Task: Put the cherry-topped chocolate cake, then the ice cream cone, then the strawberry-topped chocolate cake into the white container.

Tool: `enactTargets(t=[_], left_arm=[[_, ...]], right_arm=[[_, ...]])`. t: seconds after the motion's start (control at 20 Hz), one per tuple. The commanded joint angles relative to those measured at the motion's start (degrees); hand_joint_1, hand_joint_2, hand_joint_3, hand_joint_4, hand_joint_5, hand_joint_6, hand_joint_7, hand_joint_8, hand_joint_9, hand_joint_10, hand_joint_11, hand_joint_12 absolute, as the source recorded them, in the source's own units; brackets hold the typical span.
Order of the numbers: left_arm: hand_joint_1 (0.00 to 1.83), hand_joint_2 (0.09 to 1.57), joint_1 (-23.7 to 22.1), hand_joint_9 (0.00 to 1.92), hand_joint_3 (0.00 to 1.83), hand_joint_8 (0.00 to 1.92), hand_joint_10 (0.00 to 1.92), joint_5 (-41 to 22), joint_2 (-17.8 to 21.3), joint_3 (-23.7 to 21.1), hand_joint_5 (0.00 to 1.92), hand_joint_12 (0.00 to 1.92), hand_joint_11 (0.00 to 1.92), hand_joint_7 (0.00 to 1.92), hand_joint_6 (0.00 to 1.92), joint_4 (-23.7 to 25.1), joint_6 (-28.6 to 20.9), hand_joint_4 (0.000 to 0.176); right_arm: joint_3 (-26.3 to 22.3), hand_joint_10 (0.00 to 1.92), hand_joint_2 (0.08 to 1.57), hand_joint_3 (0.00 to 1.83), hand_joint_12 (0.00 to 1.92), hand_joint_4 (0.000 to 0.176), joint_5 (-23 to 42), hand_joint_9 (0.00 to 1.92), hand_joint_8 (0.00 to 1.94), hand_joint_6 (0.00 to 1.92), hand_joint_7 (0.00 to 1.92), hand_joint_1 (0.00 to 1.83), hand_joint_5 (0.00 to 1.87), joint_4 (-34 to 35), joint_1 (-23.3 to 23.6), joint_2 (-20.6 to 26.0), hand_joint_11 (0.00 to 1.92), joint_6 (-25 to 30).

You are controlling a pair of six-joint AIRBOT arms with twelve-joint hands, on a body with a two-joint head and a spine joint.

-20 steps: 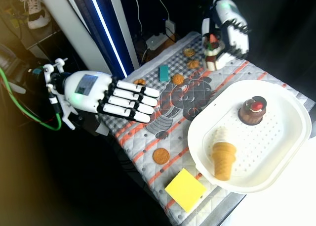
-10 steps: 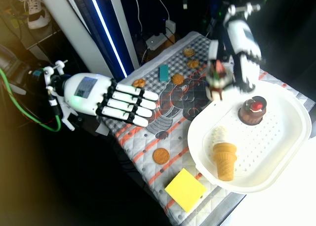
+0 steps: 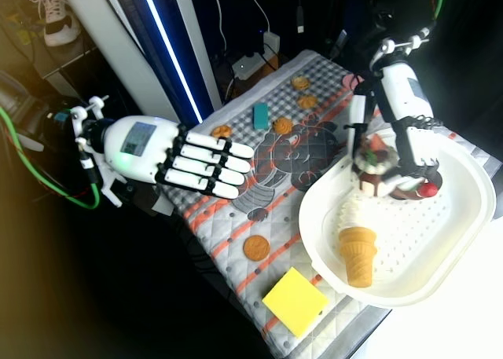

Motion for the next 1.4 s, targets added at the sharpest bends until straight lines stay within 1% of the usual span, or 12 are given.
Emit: enactTargets(t=[0.0,0.1,0.2,0.35,0.4,0.75,0.8,0.85,0.9,0.95,1.15,1.35], left_arm=[[1.04,1.12,-0.5,0.0,0.0,0.24,0.5,-4.6,0.8,-0.6,0.0,1.34,0.0,0.0,0.44,0.4,-0.2,0.132],[0.91,1.08,-0.5,0.0,0.0,0.01,0.03,-5.6,1.6,-1.8,0.0,0.3,0.0,0.0,0.06,1.2,-0.2,0.173],[0.87,1.05,-0.5,0.0,0.0,0.0,0.0,-7.2,2.8,-3.9,0.0,0.01,0.0,0.0,0.0,2.7,-0.2,0.176],[0.96,1.08,0.0,0.0,0.0,0.0,0.0,-11.8,6.5,-8.5,0.0,0.0,0.0,0.0,0.0,7.2,-3.5,0.154],[0.76,1.05,0.3,0.0,0.0,0.0,0.0,-13.4,8.0,-10.0,0.0,0.0,0.0,0.0,0.0,9.0,-5.3,0.173],[0.77,1.05,6.4,0.0,0.0,0.0,0.0,-30.7,19.1,-21.8,0.0,0.03,0.05,0.0,0.0,15.5,-11.6,0.176],[0.69,1.04,8.1,0.01,0.02,0.0,0.0,-33.5,20.6,-23.0,0.0,0.56,0.0,0.0,0.0,16.2,-13.9,0.176],[0.69,1.04,10.0,0.01,0.02,0.0,0.0,-36.5,21.9,-23.7,0.0,0.56,0.0,0.0,0.0,16.8,-17.3,0.176],[0.71,1.04,11.6,0.01,0.01,0.0,0.0,-38.8,22.8,-24.1,0.0,0.84,0.0,0.0,0.0,17.1,-20.1,0.176],[0.73,1.04,14.4,0.02,0.0,0.0,0.01,-42.7,24.1,-24.8,0.0,0.8,0.0,0.0,0.0,17.3,-24.1,0.176],[0.72,1.05,20.6,0.03,0.0,0.0,0.01,-50.8,26.8,-28.1,0.0,0.63,0.0,0.0,0.0,17.2,-27.0,0.176],[0.8,1.16,27.6,0.05,0.01,0.0,0.01,-59.9,29.0,-31.9,0.0,0.69,0.0,0.0,0.0,15.3,-27.4,0.176]], right_arm=[[0.2,0.0,1.17,0.0,0.18,0.0,7.1,0.0,0.0,0.0,0.0,0.64,0.0,-0.3,0.1,0.2,0.0,0.3],[0.2,0.0,1.18,0.0,0.23,0.0,7.1,0.01,0.0,0.0,0.0,0.65,0.0,-0.3,0.1,0.1,0.0,0.3],[0.2,0.02,1.17,0.0,0.46,0.0,7.2,0.04,0.0,0.0,0.0,0.67,0.0,-0.2,0.1,0.1,0.0,0.3],[0.1,0.03,1.17,0.0,0.49,0.0,7.4,0.04,0.0,0.0,0.0,0.69,0.0,-0.1,0.1,0.1,0.0,0.3],[0.0,0.03,1.16,0.0,0.54,0.0,7.5,0.05,0.0,0.0,0.0,0.68,0.0,-0.1,0.1,0.2,0.0,0.3],[-0.5,0.05,1.14,0.0,0.45,0.003,9.4,0.03,0.0,0.0,0.0,0.65,0.0,-0.1,0.1,0.7,0.0,0.3],[-0.6,0.08,1.14,0.0,0.56,0.011,9.9,0.03,0.0,0.0,0.0,0.67,0.0,-0.1,0.1,0.9,0.0,0.3],[-0.6,0.08,1.14,0.0,0.56,0.011,10.4,0.03,0.0,0.0,0.0,0.67,0.0,-0.1,0.1,1.0,0.0,0.3],[-0.6,0.15,1.16,0.0,0.76,0.0,10.8,0.0,0.0,0.0,0.0,0.69,0.0,-0.1,0.1,1.1,0.0,0.3],[-0.7,0.1,1.17,0.0,0.96,0.0,11.5,0.0,0.0,0.0,0.0,0.73,0.0,-0.1,0.3,1.2,0.0,0.3],[-0.9,0.1,1.16,0.0,1.1,0.0,13.2,0.0,0.0,0.0,0.0,0.74,0.0,0.0,0.7,1.5,0.0,0.3],[-1.1,0.21,1.17,0.0,1.07,0.0,16.3,0.0,0.0,0.0,0.0,0.73,0.0,0.6,1.1,1.8,0.0,0.3]])
